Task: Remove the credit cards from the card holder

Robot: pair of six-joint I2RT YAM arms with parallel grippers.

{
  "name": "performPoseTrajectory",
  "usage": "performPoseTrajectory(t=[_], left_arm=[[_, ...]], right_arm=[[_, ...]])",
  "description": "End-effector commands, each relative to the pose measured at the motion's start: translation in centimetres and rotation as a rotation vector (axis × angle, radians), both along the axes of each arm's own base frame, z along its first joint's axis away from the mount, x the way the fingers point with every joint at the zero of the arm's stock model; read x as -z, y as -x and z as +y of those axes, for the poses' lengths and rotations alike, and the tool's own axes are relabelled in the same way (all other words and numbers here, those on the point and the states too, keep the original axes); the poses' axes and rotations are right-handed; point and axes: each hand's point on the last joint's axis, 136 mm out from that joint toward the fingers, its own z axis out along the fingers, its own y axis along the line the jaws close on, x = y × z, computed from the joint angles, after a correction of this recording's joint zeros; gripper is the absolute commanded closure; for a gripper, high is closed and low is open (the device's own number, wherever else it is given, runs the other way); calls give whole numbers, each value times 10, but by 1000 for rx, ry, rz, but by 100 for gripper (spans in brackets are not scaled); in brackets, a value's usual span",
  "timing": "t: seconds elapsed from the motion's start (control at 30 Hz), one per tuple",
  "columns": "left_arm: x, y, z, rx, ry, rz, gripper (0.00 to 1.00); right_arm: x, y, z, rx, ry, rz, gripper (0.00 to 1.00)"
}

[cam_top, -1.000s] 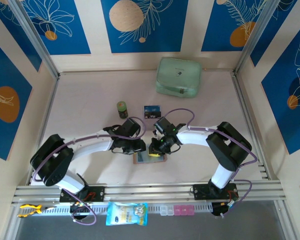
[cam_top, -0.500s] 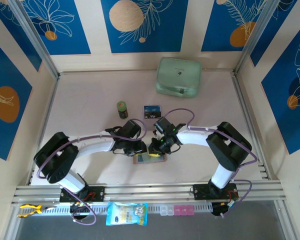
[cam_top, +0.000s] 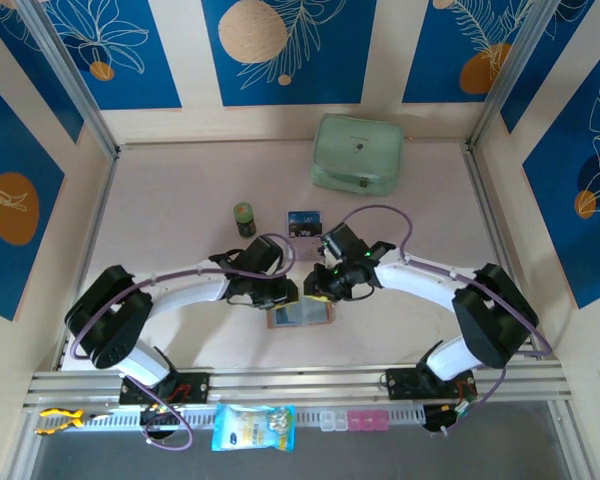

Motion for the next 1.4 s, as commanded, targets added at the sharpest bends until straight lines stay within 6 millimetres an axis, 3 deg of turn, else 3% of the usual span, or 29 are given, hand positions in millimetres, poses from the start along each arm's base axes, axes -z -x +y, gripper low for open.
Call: performPoseTrajectory(t=[0.0,0.4,0.7,0.97,1.2,1.37], left_arm=[[-14,3,-17,59,33,-5,69],[-6,-3,-51,133,18,-3,59],[-3,-5,-62,152,33,-16,50],[-10,-8,-49,131,4,-62,49],[-19,-10,-17,73,-53,-124,55],[-13,-6,11,21,-88,-114,58]], right_arm=[[-3,2,-21,35,22,4,73],[-15,2,-55,111,5,-20,71],[-19,5,-59,124,-13,-22,69],[-21,5,-47,106,-43,-18,70],[-21,3,-25,54,-45,-12,74],[-20,1,-3,4,-46,-8,77]])
